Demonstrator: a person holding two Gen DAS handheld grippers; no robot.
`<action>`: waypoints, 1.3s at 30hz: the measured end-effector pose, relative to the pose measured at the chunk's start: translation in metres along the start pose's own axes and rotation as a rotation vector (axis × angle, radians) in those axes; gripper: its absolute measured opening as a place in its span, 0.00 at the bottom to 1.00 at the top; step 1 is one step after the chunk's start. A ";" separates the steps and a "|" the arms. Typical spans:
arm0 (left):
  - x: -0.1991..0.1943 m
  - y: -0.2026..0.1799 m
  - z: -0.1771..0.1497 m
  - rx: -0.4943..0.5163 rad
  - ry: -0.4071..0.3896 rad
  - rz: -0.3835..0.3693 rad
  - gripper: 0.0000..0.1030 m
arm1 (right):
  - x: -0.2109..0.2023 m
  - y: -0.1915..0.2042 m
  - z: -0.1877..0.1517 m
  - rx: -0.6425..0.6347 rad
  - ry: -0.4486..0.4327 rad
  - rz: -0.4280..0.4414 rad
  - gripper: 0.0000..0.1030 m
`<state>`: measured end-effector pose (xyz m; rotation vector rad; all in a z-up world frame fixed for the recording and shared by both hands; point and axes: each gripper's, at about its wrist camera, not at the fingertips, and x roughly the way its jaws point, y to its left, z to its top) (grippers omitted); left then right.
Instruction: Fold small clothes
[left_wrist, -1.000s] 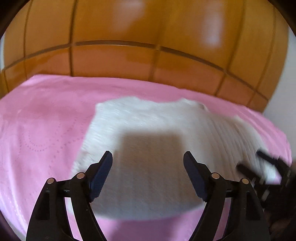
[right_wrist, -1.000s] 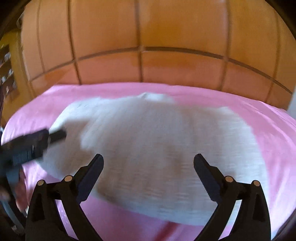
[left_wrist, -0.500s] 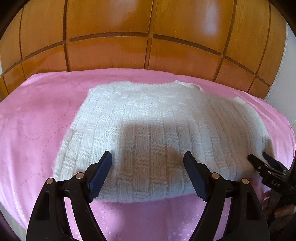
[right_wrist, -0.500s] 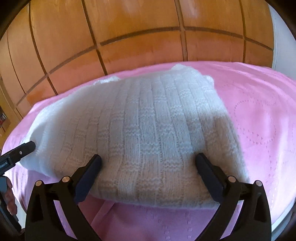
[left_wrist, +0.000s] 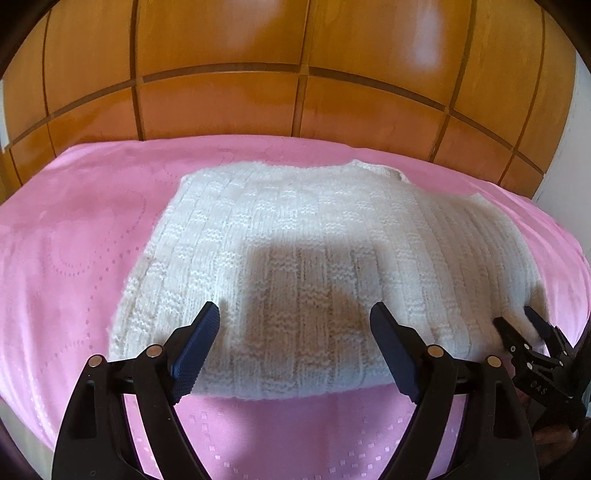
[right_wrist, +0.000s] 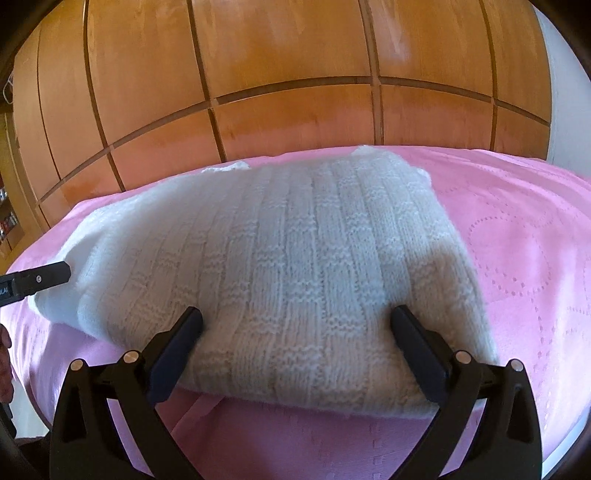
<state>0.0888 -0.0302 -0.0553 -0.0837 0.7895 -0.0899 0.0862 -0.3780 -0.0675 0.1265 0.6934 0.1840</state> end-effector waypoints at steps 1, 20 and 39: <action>0.000 0.002 0.000 -0.007 -0.001 0.005 0.80 | -0.001 0.001 -0.001 -0.004 0.005 -0.001 0.98; -0.006 0.045 0.021 -0.064 -0.076 0.099 0.80 | -0.031 -0.020 0.064 0.091 0.002 0.135 0.98; 0.014 0.044 0.029 -0.023 -0.056 0.137 0.84 | 0.047 -0.041 0.069 0.093 0.140 0.035 0.98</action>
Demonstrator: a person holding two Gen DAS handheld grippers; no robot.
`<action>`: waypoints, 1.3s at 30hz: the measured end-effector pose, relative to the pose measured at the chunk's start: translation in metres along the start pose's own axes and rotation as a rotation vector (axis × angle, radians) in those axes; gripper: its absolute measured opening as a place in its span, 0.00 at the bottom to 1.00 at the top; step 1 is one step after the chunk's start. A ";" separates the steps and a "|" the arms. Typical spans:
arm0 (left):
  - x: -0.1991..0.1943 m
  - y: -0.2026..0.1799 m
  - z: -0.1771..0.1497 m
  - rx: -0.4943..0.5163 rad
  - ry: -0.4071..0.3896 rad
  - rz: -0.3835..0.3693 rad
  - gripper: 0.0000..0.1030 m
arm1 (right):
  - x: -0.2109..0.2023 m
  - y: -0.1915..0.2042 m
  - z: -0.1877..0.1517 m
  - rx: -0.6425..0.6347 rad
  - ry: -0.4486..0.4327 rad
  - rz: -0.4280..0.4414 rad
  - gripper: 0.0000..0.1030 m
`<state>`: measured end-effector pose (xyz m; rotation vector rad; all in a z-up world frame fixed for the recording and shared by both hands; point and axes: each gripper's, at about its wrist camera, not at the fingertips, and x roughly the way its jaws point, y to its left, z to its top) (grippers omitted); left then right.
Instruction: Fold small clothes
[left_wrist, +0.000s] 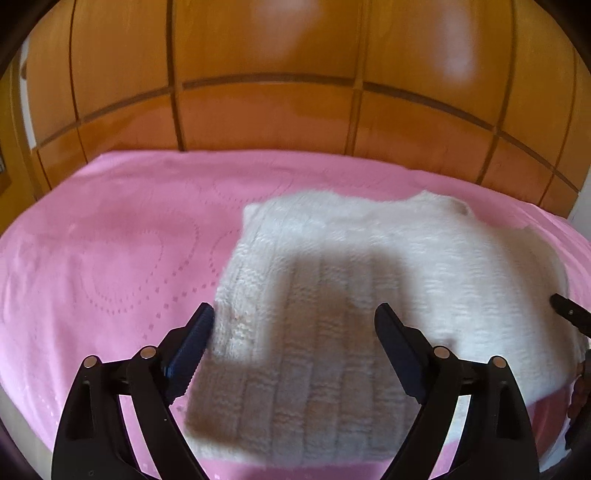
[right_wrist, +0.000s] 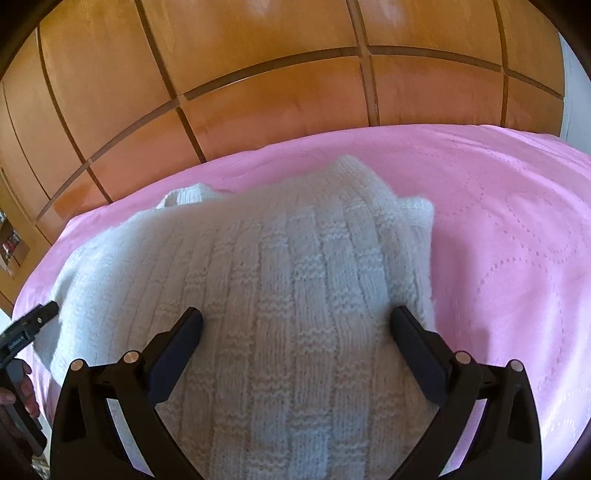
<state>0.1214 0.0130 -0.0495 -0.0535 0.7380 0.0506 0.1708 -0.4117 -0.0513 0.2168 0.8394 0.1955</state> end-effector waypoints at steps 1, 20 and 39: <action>-0.002 -0.002 0.000 0.004 -0.004 -0.003 0.84 | 0.000 0.000 0.000 0.000 -0.002 -0.003 0.98; 0.044 0.072 0.051 -0.215 0.126 -0.254 0.60 | 0.000 0.006 -0.011 -0.018 -0.083 -0.038 0.98; 0.022 0.041 0.033 -0.180 -0.010 -0.040 0.68 | -0.014 0.007 0.001 -0.009 -0.040 -0.004 0.98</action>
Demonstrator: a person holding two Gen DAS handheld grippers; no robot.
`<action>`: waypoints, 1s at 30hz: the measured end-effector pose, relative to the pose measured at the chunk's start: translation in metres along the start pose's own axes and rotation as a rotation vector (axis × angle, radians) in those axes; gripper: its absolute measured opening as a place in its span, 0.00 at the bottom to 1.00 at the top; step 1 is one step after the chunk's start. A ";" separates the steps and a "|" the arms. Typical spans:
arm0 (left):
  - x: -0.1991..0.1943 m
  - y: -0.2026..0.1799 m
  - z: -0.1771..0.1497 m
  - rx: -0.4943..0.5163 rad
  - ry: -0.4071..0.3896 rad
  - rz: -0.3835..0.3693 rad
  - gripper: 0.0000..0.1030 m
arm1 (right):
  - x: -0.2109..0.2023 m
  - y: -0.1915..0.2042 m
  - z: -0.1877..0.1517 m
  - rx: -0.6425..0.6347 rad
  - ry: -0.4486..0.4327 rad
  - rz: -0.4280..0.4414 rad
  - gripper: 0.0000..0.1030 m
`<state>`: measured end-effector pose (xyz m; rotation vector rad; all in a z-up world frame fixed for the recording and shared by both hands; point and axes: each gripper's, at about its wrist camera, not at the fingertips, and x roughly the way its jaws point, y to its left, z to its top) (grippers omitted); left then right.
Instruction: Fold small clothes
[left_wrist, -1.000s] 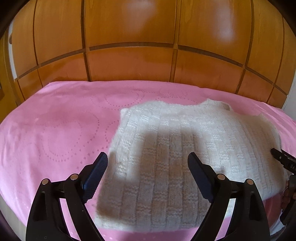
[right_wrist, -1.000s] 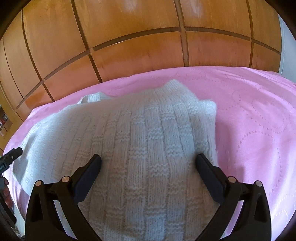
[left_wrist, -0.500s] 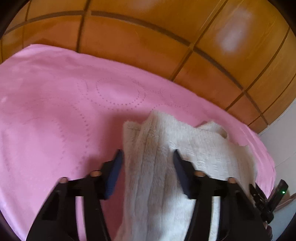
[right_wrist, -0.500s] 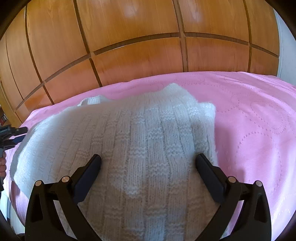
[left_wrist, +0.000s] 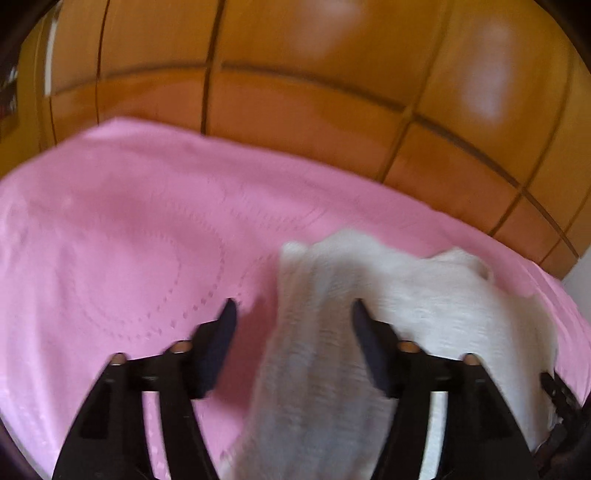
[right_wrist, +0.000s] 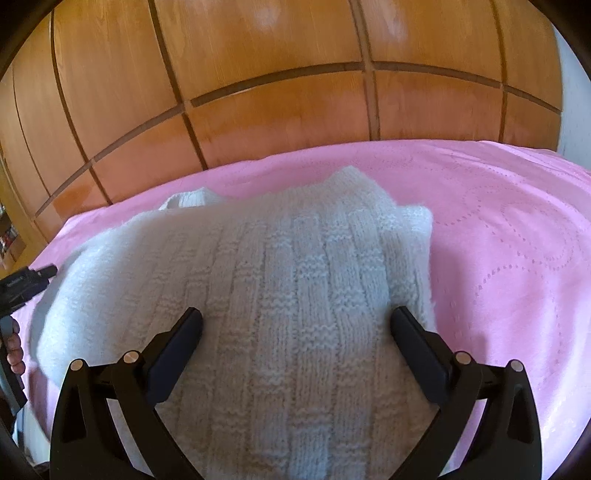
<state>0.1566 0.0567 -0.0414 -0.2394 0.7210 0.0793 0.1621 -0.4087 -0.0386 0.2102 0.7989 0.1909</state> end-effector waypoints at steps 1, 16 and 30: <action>-0.009 -0.006 0.000 0.027 -0.022 0.004 0.70 | -0.009 -0.004 0.005 0.022 -0.019 0.020 0.98; -0.033 -0.055 -0.041 0.206 -0.003 -0.081 0.73 | -0.008 -0.048 -0.004 0.205 0.132 0.140 0.98; -0.021 -0.050 -0.062 0.209 0.044 -0.102 0.73 | -0.025 -0.026 0.001 0.136 0.165 0.038 0.30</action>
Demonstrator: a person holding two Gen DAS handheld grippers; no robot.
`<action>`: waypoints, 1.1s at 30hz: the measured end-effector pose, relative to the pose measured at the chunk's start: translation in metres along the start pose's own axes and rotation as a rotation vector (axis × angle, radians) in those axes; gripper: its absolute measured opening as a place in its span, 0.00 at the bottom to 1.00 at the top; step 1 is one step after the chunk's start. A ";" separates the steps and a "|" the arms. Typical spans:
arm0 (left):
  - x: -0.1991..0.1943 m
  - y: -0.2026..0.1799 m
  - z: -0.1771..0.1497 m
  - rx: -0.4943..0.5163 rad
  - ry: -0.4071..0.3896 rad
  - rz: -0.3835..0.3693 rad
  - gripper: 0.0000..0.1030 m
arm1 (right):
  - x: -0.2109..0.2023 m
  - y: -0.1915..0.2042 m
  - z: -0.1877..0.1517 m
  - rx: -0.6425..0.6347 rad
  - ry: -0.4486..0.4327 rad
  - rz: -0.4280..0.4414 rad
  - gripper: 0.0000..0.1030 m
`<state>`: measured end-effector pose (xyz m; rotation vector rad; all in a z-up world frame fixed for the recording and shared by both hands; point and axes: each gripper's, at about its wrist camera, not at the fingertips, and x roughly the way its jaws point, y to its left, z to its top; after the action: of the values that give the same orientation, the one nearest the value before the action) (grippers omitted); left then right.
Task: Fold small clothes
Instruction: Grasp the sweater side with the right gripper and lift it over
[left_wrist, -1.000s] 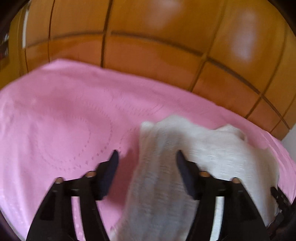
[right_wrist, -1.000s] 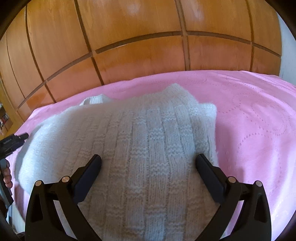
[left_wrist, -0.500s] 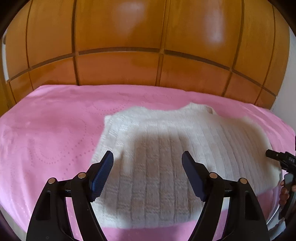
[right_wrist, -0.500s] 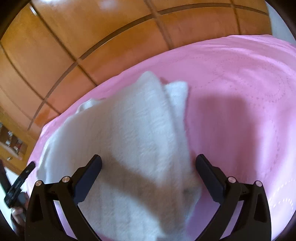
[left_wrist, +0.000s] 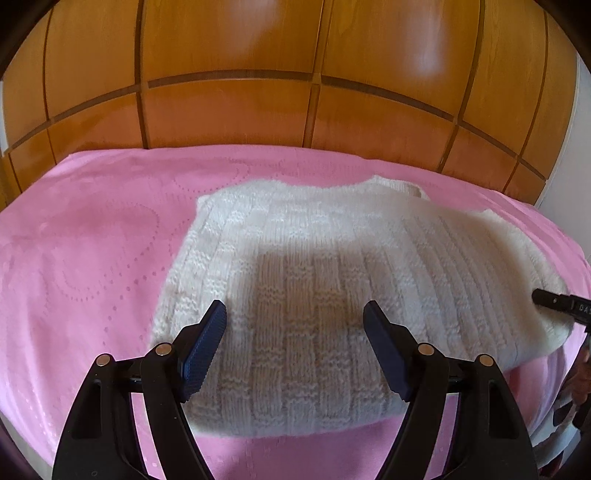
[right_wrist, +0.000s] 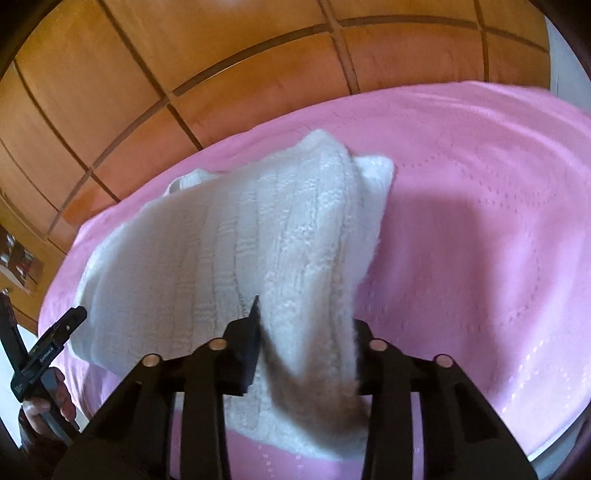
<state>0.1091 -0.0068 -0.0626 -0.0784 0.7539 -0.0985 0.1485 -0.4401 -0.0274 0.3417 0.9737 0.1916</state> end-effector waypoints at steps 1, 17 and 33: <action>0.001 0.000 0.000 0.000 0.002 -0.002 0.73 | -0.001 0.001 0.002 0.002 0.001 0.001 0.29; -0.001 0.024 0.003 -0.093 0.032 -0.134 0.73 | 0.000 -0.020 -0.009 0.052 0.044 -0.030 0.86; 0.018 0.071 0.009 -0.245 0.131 -0.354 0.44 | -0.050 0.063 0.025 -0.023 -0.068 0.239 0.22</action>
<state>0.1325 0.0623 -0.0753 -0.4425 0.8750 -0.3510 0.1415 -0.4016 0.0478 0.4408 0.8617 0.4061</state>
